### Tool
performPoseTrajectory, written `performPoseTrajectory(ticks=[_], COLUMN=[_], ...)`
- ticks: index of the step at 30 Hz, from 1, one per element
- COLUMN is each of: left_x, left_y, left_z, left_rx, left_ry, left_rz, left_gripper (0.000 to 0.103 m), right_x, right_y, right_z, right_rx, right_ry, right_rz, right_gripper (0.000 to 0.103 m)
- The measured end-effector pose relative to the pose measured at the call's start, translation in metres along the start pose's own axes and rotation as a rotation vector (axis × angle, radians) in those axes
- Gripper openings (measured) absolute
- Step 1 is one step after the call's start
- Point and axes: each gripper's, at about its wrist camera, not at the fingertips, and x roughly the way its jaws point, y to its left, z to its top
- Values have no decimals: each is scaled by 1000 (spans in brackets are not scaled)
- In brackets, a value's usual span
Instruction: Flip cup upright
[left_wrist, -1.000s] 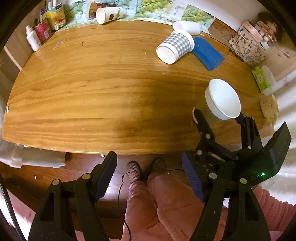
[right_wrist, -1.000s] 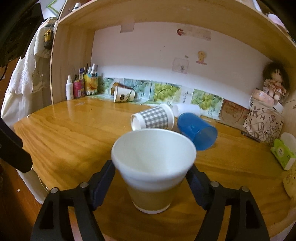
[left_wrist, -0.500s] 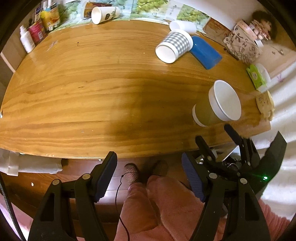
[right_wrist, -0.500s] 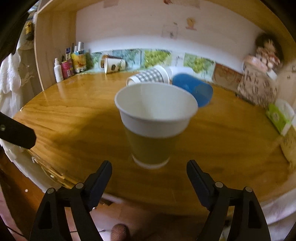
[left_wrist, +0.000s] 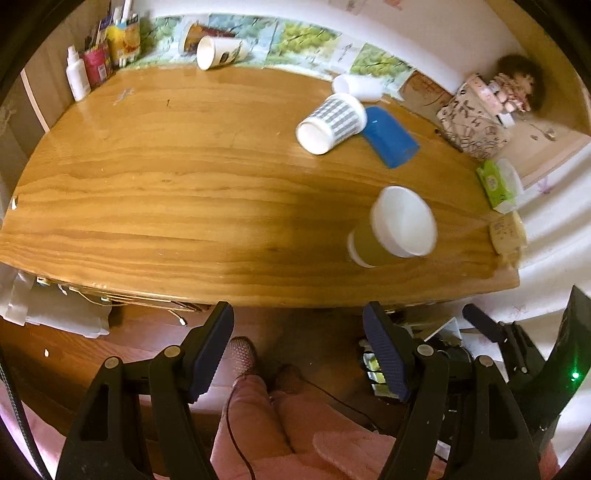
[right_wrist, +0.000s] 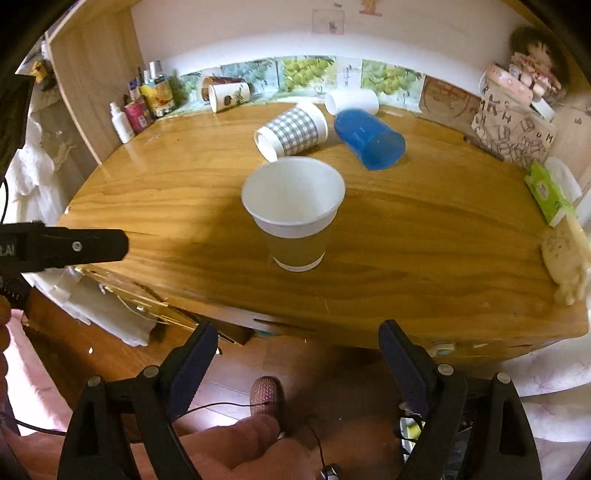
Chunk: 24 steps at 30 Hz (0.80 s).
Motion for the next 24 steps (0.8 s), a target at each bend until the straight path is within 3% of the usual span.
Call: performPoseTrajectory(ticks=[6, 11, 15, 18, 21, 24], left_x=[-35, -62, -81, -94, -107, -121], left_y=[-30, -49, -66, -75, -86, -98], left_z=[-13, -24, -34, -39, -48, -60], left_rx=[63, 104, 143, 146, 143, 153], left_ry=[-101, -175, -231, -262, -325, -418], left_rz=[36, 66, 105, 89, 106, 130], left_gripper=[76, 76, 76, 76, 84, 85], right_x=[-45, -79, -107, -125, -142, -155], right_y=[-1, -12, -17, -25, -33, -43], right_z=[7, 8, 4, 1, -5, -8], right_rx=[-92, -5, -7, 28, 55, 84], right_ry=[-3, -4, -60, -85, -131, -182], right_rz=[-23, 40, 27, 73, 83, 82], right_gripper=[89, 89, 89, 89, 89, 89])
